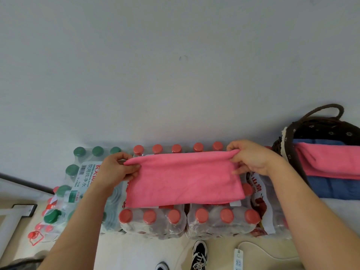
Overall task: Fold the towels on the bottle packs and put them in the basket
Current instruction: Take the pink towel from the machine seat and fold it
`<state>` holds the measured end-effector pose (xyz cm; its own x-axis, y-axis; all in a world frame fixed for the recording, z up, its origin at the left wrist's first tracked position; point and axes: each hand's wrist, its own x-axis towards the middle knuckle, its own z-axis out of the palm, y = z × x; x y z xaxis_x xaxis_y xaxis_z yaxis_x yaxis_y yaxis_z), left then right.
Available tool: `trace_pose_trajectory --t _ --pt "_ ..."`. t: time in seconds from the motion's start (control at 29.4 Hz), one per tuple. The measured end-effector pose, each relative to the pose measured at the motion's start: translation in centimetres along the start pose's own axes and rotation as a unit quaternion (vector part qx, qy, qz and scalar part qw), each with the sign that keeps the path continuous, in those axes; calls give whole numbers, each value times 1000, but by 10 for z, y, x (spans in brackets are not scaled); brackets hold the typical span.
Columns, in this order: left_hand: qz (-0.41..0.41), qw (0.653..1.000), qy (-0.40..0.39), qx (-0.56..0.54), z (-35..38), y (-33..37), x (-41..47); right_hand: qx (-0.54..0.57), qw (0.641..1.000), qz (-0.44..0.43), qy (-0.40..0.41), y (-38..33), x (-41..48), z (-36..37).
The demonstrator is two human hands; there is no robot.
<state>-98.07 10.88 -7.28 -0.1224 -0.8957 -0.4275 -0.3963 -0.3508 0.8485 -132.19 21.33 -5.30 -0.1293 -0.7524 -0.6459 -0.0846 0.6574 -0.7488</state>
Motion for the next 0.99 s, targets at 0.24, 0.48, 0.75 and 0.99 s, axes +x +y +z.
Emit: trace_pose_trajectory --t 0.24,0.48,0.75,0.99 --pt "200 976 73 -57 -10 46 -28 -5 961 -204 189 -36 -47 1" --pt "217 975 45 -28 -13 13 -51 -152 929 -272 200 16 -71 30" --pt "208 965 31 159 -12 -61 -63 -254 923 -225 181 88 -77 43" --pt "168 947 33 273 -14 -39 -66 -289 936 -167 110 57 -84 29"
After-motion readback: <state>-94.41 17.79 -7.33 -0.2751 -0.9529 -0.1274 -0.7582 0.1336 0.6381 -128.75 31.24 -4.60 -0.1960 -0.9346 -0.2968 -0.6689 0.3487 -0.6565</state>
